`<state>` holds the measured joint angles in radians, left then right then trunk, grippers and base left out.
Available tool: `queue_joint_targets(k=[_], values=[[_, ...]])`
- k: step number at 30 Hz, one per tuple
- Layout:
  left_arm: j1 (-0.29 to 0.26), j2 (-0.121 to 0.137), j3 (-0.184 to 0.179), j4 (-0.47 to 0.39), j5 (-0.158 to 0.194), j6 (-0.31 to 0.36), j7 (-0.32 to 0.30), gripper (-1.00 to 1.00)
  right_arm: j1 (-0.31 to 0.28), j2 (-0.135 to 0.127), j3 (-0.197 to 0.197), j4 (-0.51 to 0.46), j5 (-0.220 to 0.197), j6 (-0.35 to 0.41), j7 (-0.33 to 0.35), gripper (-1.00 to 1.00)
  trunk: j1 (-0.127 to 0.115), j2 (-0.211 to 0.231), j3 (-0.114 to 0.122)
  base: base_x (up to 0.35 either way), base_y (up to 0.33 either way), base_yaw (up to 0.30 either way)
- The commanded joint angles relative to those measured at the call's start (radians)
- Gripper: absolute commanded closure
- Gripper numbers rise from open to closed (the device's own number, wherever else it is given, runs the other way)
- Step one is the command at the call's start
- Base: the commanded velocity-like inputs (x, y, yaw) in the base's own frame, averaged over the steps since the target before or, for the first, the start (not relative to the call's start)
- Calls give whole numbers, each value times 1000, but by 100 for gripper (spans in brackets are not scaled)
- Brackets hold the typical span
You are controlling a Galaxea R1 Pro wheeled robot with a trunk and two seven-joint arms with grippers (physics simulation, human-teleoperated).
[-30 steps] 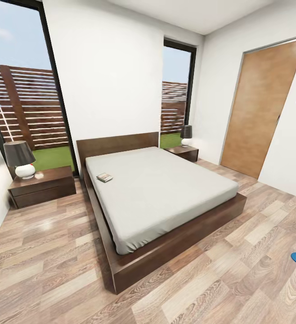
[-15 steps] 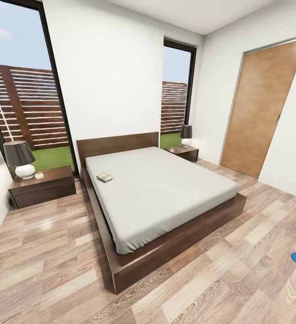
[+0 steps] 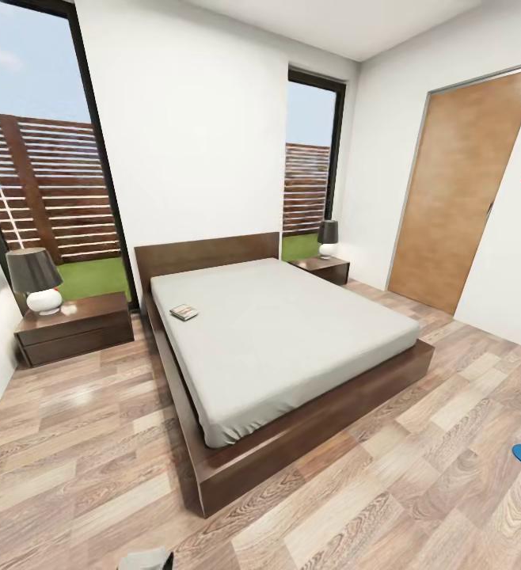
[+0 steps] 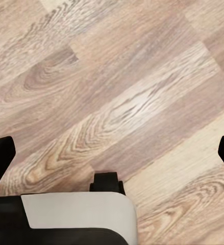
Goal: In the bedroom, move the book from the bed onto either nightstand, and place the two sandals side by side next to the bed.
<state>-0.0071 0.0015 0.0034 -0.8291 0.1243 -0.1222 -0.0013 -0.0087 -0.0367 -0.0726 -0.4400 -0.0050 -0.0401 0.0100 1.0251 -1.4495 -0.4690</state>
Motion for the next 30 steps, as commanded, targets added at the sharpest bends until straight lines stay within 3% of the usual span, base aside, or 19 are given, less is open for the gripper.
queue_joint_targets(k=[1, 11, 30], values=[[-1, 0, 0, 17, 10, -4, 0, -100, -1, 1, -3, 1, 0, -4, 1, -100, 0, -1, -1, 0, 0, 0], [-1, 0, 0, 53, 12, -63, 0, -100, 0, 1, -4, 1, 0, -6, 1, -100, 0, -1, -1, 0, 0, 0], [0, 0, -2, 56, 12, -70, 0, -100, -1, 3, 2, 1, 2, -9, -1, -100, 0, -1, -1, 0, 0, -15]])
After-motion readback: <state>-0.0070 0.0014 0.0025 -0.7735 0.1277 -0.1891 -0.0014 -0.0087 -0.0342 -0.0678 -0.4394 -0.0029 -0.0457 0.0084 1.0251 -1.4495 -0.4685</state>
